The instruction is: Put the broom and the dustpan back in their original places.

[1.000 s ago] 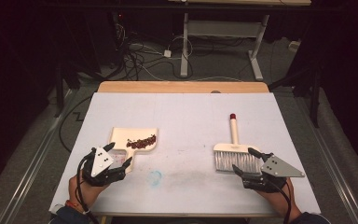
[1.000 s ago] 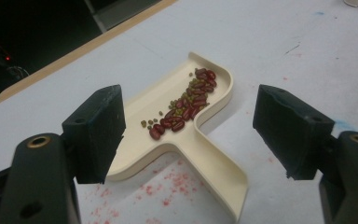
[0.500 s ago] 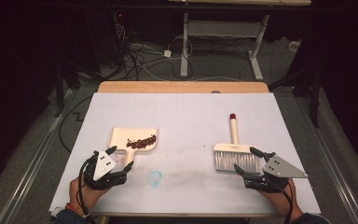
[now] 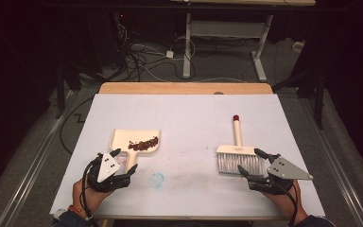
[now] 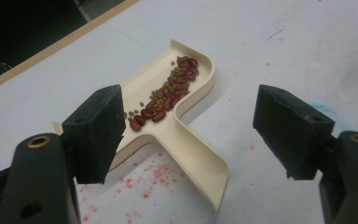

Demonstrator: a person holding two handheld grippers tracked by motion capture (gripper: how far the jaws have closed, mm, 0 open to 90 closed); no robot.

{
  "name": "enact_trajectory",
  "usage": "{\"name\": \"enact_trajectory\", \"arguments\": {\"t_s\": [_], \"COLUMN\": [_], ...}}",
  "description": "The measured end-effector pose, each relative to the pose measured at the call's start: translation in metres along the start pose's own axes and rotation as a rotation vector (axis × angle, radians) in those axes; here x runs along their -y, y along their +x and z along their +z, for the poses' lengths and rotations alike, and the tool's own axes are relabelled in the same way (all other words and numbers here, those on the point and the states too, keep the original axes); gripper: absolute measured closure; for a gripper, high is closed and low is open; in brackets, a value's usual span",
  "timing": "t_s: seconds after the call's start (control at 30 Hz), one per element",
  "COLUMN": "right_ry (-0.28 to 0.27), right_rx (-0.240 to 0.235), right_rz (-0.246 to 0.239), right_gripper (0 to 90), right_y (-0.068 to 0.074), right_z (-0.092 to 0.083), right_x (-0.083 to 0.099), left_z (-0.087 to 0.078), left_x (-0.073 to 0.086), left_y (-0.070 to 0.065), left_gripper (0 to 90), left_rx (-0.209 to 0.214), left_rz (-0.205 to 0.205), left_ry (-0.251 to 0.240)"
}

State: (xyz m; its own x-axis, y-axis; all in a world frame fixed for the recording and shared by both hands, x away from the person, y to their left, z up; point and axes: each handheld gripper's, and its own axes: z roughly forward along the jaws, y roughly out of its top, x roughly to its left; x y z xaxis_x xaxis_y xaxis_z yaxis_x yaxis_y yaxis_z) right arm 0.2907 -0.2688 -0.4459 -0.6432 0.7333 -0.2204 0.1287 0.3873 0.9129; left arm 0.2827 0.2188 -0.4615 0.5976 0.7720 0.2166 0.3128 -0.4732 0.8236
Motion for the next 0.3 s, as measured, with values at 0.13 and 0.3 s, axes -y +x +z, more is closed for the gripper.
{"name": "enact_trajectory", "arguments": {"t_s": [0.13,0.3], "right_ry": [-0.004,-0.001], "right_rx": [-0.002,0.000], "right_rz": [0.009,0.014], "right_gripper": [20.7,20.7], "right_y": [-0.0022,-0.0040], "right_z": [-0.0003,-0.0001], "right_x": [0.0005,0.0009], "left_z": [0.0012,0.0028], "left_x": [-0.0012,-0.0025], "left_y": [0.0012,0.0015], "left_gripper": [24.9,25.0], "left_rx": [-0.007,-0.024], "left_rz": [-0.002,0.005], "left_ry": [0.003,0.012]}}
